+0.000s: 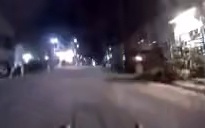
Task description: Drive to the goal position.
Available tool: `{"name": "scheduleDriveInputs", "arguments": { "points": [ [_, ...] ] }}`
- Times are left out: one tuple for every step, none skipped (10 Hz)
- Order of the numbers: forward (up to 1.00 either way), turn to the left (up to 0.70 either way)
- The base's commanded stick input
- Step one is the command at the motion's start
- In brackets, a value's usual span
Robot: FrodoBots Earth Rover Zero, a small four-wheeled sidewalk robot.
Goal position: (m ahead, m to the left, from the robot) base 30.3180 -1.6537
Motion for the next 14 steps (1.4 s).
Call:
{"name": "scheduleDriveInputs", "arguments": {
  "points": [
    [0.85,0.0],
    [0.85,0.0],
    [0.85,0.0],
    [0.85,0.0],
    [0.85,0.0],
    [0.85,-0.07],
    [0.85,-0.33],
    [0.85,-0.34],
    [0.85,-0.34],
    [0.85,-0.34],
    [0.85,-0.34],
    [0.85,-0.24],
    [0.85,-0.03],
    [0.85,0.0]
  ]
}}
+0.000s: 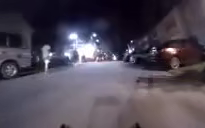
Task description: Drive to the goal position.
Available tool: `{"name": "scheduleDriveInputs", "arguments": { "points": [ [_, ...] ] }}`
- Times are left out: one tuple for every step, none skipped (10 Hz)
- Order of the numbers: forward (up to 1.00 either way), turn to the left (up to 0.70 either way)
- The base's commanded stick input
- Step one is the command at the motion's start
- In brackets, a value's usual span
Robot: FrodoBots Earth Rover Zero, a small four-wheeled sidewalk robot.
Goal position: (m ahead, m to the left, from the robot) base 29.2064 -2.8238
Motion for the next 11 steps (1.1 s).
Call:
{"name": "scheduleDriveInputs", "arguments": {
  "points": [
    [0.85,0.0],
    [0.85,0.0],
    [0.85,0.0],
    [0.85,0.0],
    [0.85,0.0],
    [0.85,0.0],
    [0.85,0.0],
    [0.85,0.0],
    [0.85,0.0],
    [0.85,0.0],
    [0.85,0.0]
  ]
}}
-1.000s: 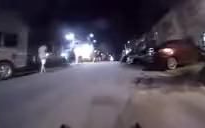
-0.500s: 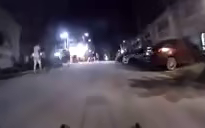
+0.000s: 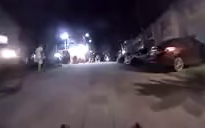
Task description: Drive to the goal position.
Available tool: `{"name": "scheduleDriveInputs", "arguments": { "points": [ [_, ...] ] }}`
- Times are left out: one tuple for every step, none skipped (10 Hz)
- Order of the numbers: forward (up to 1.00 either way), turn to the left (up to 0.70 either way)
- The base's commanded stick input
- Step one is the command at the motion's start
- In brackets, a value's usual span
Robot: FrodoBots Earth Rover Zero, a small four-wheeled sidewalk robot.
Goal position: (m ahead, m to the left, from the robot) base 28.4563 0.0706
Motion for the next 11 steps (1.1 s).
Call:
{"name": "scheduleDriveInputs", "arguments": {
  "points": [
    [0.85,0.0],
    [0.85,-0.17],
    [0.85,-0.34],
    [0.85,-0.34],
    [0.85,-0.34],
    [0.85,-0.34],
    [0.85,-0.15],
    [0.85,0.0],
    [0.85,0.0],
    [0.85,0.0],
    [0.85,0.0]
  ]
}}
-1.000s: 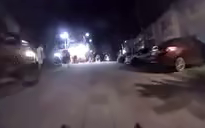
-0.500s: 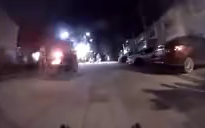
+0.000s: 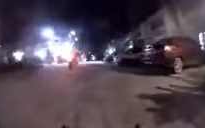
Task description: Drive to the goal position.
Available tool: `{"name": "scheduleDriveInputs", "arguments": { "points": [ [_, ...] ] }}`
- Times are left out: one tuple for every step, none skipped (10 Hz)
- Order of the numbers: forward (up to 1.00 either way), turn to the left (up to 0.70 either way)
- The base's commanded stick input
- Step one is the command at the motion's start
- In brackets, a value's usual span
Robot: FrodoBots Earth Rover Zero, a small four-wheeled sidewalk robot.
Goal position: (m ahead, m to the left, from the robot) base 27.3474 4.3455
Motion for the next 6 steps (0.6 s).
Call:
{"name": "scheduleDriveInputs", "arguments": {
  "points": [
    [0.85,0.0],
    [0.85,0.0],
    [0.85,0.0],
    [0.85,0.0],
    [0.85,0.0],
    [0.85,-0.34]
  ]
}}
